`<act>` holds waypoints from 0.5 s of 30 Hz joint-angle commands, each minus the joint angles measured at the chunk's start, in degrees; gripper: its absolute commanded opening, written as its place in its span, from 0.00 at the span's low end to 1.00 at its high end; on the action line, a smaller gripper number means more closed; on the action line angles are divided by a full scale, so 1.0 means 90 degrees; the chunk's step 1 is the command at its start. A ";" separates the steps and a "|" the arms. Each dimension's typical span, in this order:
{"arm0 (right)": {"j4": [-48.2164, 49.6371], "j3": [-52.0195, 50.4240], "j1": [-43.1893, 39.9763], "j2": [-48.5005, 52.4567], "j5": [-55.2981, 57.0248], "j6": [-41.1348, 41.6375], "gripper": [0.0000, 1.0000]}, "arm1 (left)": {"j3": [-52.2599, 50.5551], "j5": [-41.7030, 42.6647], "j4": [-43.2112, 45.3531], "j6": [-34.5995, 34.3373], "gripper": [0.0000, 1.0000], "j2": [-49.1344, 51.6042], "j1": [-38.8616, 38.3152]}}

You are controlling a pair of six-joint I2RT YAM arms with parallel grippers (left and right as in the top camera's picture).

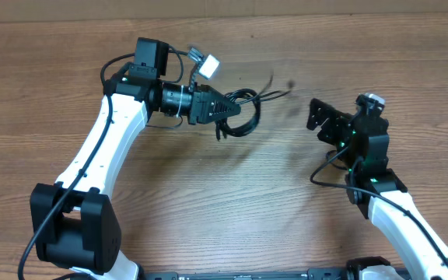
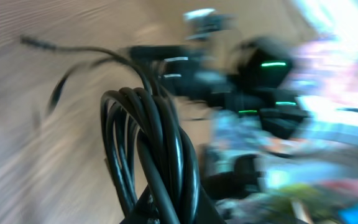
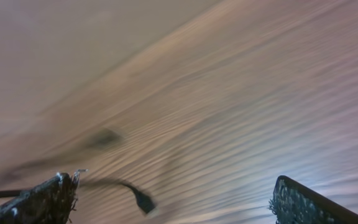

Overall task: Untangle cables
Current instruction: 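Bring the right gripper back toward the coil held by the left gripper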

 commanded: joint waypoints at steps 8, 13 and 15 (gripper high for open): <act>-0.0967 0.0034 -0.0010 -0.0593 -0.2822 0.0376 1.00 | 0.0087 -0.3689 -0.0765 -0.1183 0.04 -0.0221 -0.0017; -0.0500 0.0034 -0.0010 -0.0593 -0.4099 0.1520 1.00 | 0.0087 -0.3616 -0.0814 -0.0423 0.04 -0.0221 -0.0051; -0.0338 0.0032 -0.0010 -0.0593 -0.4439 0.2174 1.00 | 0.0087 -0.3502 -0.0850 0.0002 0.04 -0.0221 -0.0049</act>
